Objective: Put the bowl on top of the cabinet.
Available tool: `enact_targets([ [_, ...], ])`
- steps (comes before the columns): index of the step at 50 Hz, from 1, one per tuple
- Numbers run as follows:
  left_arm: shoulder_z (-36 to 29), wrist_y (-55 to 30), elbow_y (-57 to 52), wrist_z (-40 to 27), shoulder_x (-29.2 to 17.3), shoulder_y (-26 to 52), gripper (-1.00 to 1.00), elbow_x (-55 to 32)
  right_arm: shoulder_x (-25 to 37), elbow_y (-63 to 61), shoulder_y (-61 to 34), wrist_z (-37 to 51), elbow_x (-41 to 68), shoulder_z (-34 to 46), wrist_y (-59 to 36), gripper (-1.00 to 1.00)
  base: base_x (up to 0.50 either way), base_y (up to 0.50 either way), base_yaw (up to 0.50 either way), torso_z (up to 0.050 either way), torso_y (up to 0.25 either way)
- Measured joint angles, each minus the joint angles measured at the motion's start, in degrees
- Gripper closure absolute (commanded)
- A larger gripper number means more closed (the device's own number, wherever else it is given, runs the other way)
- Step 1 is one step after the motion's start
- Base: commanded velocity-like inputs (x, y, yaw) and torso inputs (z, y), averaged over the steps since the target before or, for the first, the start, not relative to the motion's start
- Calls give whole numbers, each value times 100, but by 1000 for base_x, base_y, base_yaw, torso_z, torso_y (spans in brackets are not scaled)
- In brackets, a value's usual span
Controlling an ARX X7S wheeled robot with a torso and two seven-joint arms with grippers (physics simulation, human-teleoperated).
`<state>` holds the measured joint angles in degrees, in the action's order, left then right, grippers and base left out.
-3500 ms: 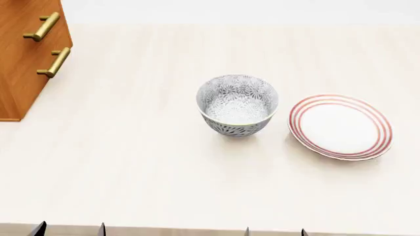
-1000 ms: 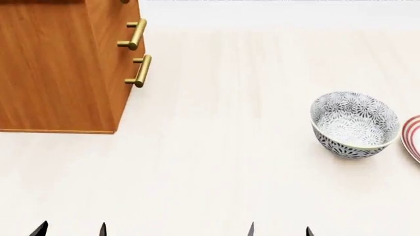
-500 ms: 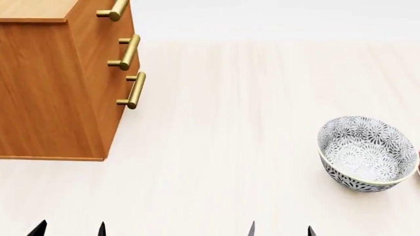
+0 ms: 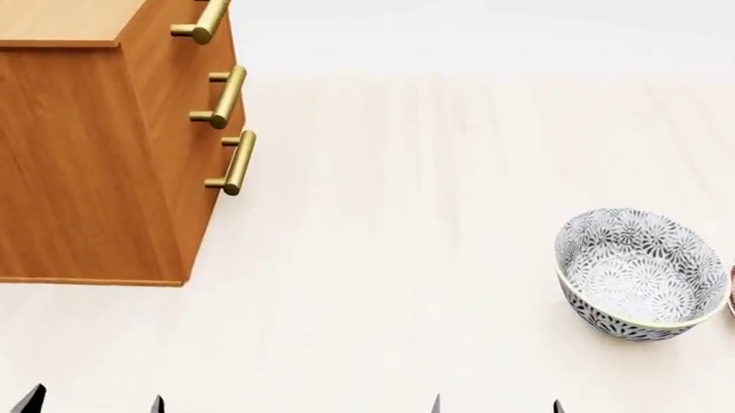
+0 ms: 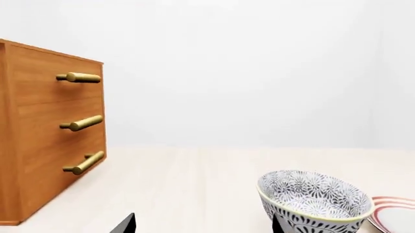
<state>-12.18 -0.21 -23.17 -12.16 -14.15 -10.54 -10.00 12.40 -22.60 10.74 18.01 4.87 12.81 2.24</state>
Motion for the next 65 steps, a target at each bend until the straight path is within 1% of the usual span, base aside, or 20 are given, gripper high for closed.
enact_targets([
  [12, -34, 112, -188, -60, -83, -128, -100, -5, 63, -215, 126, 83, -79, 59, 41, -100, 0, 0, 0, 50, 0],
  [42, -145, 136, -152, -177, -174, -85, -100, -53, 138, -198, 70, 174, -68, 161, -23, -100, 0, 0, 0, 50, 0],
  [49, -159, 108, -99, -210, -174, -38, -100, -75, 162, -182, 47, 189, -43, 188, -38, -100, 35, 0, 0, 0, 0],
  [65, -216, 112, 12, -244, -201, 35, -100, -105, 229, -170, 32, 247, -20, 259, -14, -100, 242, 0, 0, 0, 0],
])
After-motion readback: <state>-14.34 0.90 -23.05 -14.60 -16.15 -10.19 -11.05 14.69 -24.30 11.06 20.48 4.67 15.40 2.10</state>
